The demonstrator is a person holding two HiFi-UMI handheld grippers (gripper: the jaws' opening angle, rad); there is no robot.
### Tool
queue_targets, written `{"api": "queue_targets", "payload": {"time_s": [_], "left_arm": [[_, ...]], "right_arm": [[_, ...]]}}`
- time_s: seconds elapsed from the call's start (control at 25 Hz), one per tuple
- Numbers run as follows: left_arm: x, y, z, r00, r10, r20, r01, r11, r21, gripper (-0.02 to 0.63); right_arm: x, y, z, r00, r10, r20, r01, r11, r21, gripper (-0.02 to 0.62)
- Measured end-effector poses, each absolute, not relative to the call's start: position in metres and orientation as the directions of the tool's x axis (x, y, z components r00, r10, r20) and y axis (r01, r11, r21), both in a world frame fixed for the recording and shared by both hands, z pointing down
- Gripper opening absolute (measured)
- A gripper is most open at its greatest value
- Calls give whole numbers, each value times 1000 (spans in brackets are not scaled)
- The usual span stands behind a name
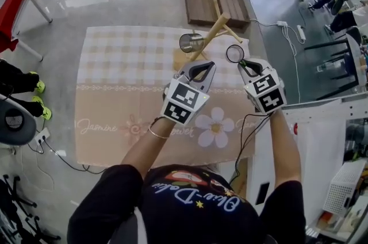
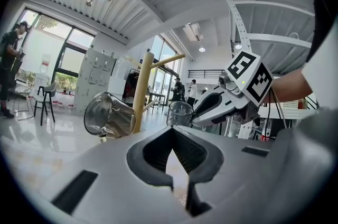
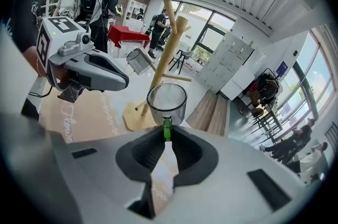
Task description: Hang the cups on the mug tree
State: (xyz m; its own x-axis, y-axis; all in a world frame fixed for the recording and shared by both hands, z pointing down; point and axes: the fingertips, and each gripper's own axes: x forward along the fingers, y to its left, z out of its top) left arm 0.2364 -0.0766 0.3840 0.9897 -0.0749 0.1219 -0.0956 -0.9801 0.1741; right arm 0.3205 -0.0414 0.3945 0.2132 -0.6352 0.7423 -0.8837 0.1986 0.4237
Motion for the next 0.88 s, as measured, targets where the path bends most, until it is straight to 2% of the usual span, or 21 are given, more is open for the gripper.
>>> {"api": "queue_targets", "payload": {"time_s": [0.88], "left_arm": [[239, -82, 390, 990, -100, 101, -120, -966, 228, 3]], "right_arm": [[337, -60, 402, 234, -570, 788, -849, 275, 451, 46]]}}
